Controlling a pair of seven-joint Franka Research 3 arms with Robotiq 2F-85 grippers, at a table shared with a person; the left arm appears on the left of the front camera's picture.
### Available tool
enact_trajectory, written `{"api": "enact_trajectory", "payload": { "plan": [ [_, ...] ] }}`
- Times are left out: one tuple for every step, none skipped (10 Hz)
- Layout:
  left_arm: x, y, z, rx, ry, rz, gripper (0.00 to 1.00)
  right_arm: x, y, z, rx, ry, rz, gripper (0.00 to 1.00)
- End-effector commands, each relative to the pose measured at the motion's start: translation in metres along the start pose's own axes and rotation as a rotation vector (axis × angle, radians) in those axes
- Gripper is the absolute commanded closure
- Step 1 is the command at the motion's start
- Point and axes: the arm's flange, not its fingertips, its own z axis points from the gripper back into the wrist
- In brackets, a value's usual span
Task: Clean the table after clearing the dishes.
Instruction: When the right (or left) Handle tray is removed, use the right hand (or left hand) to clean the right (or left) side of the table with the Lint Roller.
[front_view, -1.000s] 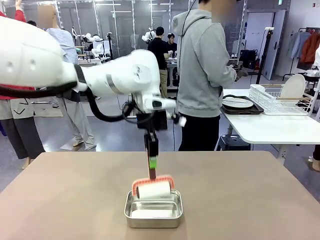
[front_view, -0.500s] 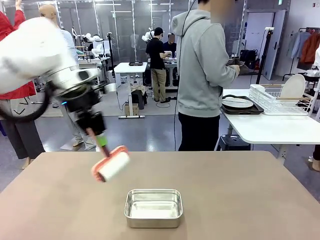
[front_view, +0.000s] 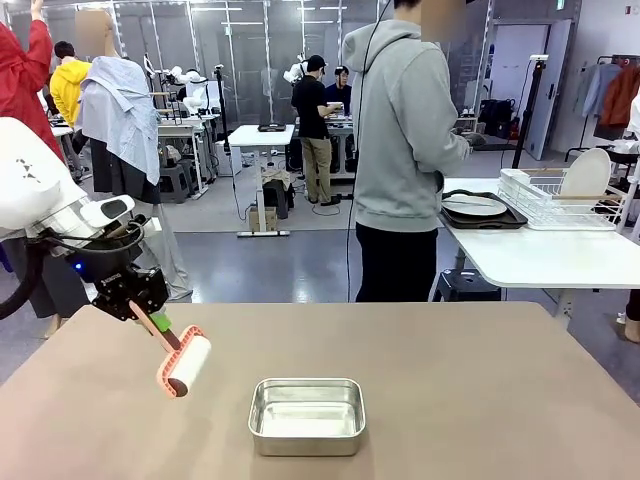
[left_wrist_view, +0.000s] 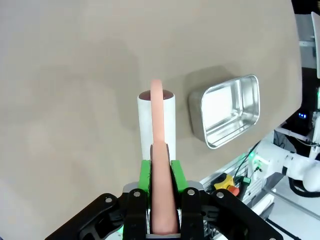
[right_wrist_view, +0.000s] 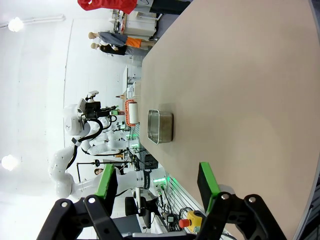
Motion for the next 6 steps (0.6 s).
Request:
{"api": "enact_trajectory", "payload": {
  "plan": [
    [-0.002, -0.003, 0.011, 0.004, 0.024, -0.043, 0.87, -0.003, 0.004, -0.001, -0.001, 0.009, -0.004, 0.19],
    [-0.002, -0.003, 0.011, 0.004, 0.024, -0.043, 0.87, -0.003, 0.004, -0.001, -0.001, 0.009, -0.004, 0.19],
    [0.0, -0.002, 0.002, 0.004, 0.006, -0.011, 0.79, -0.003, 0.004, -0.001, -0.001, 0.009, -0.004, 0.19],
    [0.018, -0.001, 0.0, 0.026, -0.085, 0.036, 0.79, -0.003, 0.004, -0.001, -0.001, 0.009, -0.004, 0.19],
    [0.032, 0.016, -0.008, -0.009, -0.111, 0.13, 0.79, -0.003, 0.004, -0.001, -0.001, 0.009, -0.004, 0.19],
    [0.036, 0.034, -0.016, -0.047, -0.124, 0.203, 0.79, -0.003, 0.004, -0.001, -0.001, 0.009, -0.004, 0.19]
  ]
}}
